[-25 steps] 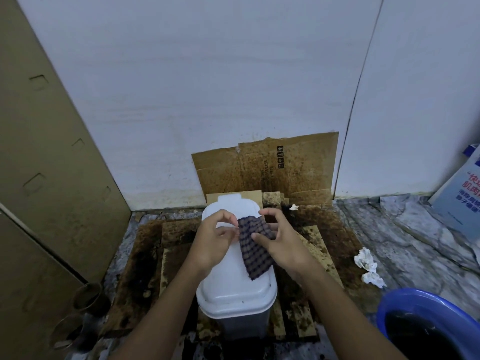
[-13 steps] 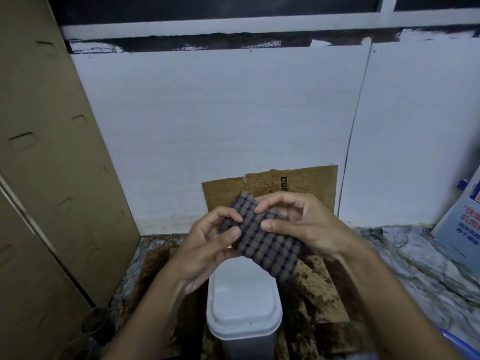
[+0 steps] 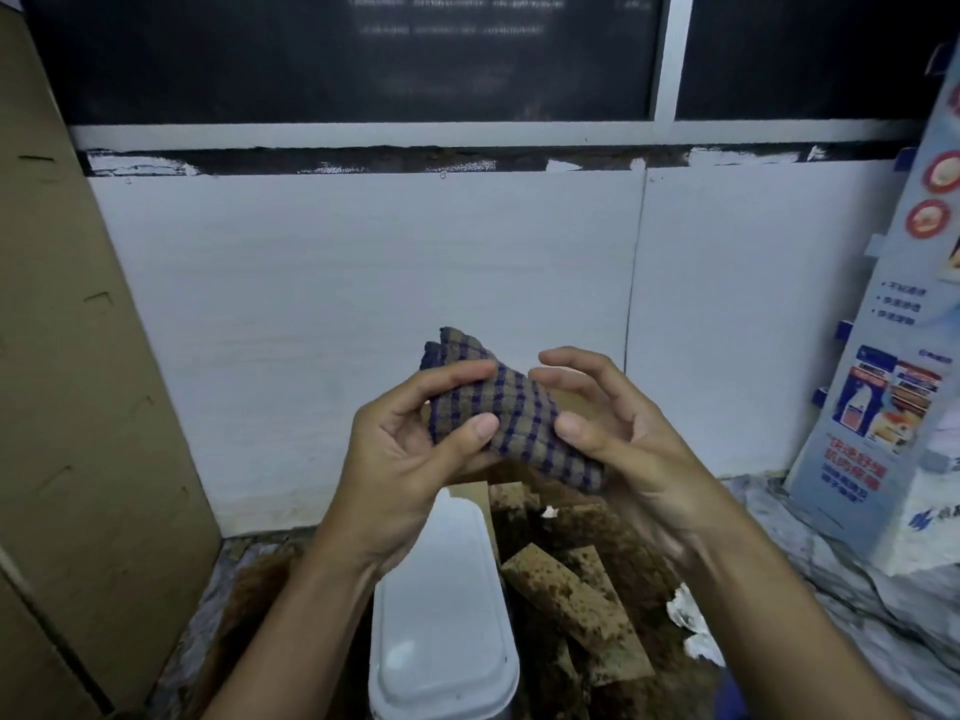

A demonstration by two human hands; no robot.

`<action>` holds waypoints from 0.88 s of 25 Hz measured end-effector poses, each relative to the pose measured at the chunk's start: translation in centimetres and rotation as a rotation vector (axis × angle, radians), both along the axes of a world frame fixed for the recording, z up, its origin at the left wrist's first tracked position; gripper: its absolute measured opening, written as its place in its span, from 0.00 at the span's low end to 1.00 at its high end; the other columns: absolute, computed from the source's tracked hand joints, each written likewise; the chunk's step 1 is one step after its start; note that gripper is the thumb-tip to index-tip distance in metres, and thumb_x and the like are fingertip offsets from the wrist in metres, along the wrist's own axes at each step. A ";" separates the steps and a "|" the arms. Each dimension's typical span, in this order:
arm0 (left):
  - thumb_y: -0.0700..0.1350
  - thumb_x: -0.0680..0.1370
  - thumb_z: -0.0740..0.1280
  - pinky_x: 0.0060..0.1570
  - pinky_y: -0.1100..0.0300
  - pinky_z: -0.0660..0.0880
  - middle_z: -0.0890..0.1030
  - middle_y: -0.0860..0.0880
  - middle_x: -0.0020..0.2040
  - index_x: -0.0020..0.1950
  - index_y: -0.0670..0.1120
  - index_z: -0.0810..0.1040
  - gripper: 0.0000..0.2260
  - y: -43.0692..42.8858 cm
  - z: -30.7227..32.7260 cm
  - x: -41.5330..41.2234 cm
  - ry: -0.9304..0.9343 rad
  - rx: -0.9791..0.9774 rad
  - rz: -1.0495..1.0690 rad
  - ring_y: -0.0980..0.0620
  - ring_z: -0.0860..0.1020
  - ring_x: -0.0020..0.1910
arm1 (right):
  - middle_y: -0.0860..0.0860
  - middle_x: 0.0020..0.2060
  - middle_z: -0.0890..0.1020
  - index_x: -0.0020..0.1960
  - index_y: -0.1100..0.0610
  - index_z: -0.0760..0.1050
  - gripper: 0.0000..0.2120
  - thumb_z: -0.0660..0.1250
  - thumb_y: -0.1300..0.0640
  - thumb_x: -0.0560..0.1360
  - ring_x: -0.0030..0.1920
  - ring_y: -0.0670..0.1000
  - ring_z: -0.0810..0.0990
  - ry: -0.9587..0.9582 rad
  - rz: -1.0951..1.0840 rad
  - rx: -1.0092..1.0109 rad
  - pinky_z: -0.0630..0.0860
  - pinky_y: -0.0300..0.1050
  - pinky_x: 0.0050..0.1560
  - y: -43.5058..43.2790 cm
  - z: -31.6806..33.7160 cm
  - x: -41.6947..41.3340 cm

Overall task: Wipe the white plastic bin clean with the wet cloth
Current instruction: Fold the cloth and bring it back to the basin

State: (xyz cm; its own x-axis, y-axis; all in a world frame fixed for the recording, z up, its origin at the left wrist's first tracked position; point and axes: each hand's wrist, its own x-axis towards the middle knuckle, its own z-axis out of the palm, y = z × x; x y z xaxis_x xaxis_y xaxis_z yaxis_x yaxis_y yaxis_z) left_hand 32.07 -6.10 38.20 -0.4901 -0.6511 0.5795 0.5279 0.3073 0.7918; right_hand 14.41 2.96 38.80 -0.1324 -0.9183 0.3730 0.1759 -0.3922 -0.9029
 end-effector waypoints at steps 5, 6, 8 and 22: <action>0.35 0.73 0.74 0.50 0.56 0.81 0.85 0.48 0.54 0.53 0.53 0.86 0.16 -0.3 0.7 -3.0 0.028 -0.058 -0.012 0.49 0.83 0.55 | 0.59 0.60 0.82 0.60 0.58 0.77 0.18 0.72 0.66 0.71 0.51 0.56 0.84 -0.093 -0.122 0.004 0.83 0.45 0.45 2.4 0.5 -1.9; 0.35 0.72 0.75 0.53 0.56 0.80 0.85 0.48 0.55 0.55 0.53 0.85 0.16 -0.2 0.7 -3.6 0.000 -0.103 -0.019 0.49 0.83 0.56 | 0.57 0.56 0.83 0.56 0.59 0.79 0.15 0.72 0.67 0.70 0.51 0.56 0.84 -0.050 -0.189 -0.034 0.83 0.44 0.47 3.1 0.6 -2.5; 0.36 0.72 0.75 0.57 0.56 0.79 0.84 0.46 0.58 0.58 0.51 0.84 0.18 0.0 0.4 -5.1 -0.082 -0.175 -0.062 0.47 0.82 0.59 | 0.55 0.55 0.83 0.51 0.61 0.81 0.11 0.73 0.67 0.69 0.53 0.55 0.84 0.086 -0.331 -0.095 0.81 0.43 0.50 4.9 0.8 -4.2; 0.40 0.75 0.76 0.61 0.55 0.79 0.71 0.56 0.66 0.69 0.61 0.77 0.26 5.3 -21.6 -24.5 -0.698 -0.233 -0.545 0.55 0.77 0.65 | 0.50 0.66 0.70 0.60 0.52 0.83 0.20 0.77 0.57 0.68 0.68 0.49 0.74 0.471 -0.825 0.378 0.81 0.44 0.56 19.1 -22.8 -19.5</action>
